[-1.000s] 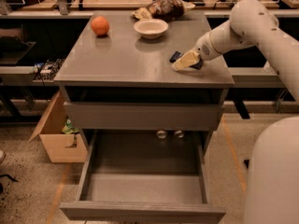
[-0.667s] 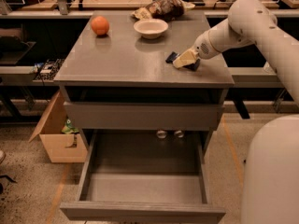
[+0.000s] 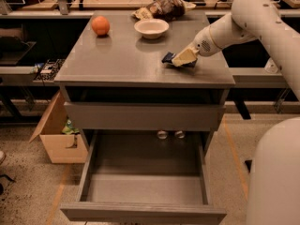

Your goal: Place rxbar blueberry into middle drawer

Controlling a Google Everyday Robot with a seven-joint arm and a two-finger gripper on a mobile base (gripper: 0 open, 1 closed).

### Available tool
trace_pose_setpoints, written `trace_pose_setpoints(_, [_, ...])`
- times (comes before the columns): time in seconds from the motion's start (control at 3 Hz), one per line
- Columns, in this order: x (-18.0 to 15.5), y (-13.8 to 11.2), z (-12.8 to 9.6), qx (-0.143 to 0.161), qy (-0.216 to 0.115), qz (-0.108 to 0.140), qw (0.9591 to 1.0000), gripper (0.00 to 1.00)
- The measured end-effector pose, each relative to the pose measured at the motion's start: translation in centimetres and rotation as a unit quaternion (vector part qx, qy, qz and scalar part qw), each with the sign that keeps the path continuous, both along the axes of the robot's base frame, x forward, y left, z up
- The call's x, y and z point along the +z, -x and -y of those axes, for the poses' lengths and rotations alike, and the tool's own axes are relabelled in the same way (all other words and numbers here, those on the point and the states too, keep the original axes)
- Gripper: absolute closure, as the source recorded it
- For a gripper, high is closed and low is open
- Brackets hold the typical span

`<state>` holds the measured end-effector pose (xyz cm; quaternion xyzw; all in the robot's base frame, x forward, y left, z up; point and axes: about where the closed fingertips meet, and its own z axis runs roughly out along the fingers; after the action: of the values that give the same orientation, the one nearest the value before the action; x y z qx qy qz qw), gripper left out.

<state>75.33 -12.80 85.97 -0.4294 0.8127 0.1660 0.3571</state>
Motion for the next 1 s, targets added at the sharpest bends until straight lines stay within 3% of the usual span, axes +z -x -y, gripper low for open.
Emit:
trace_pose_setpoints(0.33, [2.3, 2.4, -0.4, 0.042, 0.019, 0.019, 0.9987, 1.0])
trace_pose_setpoints(1.0, [4.3, 8.0, 0.0, 0.088, 0.056, 0.023, 0.9943, 1.0])
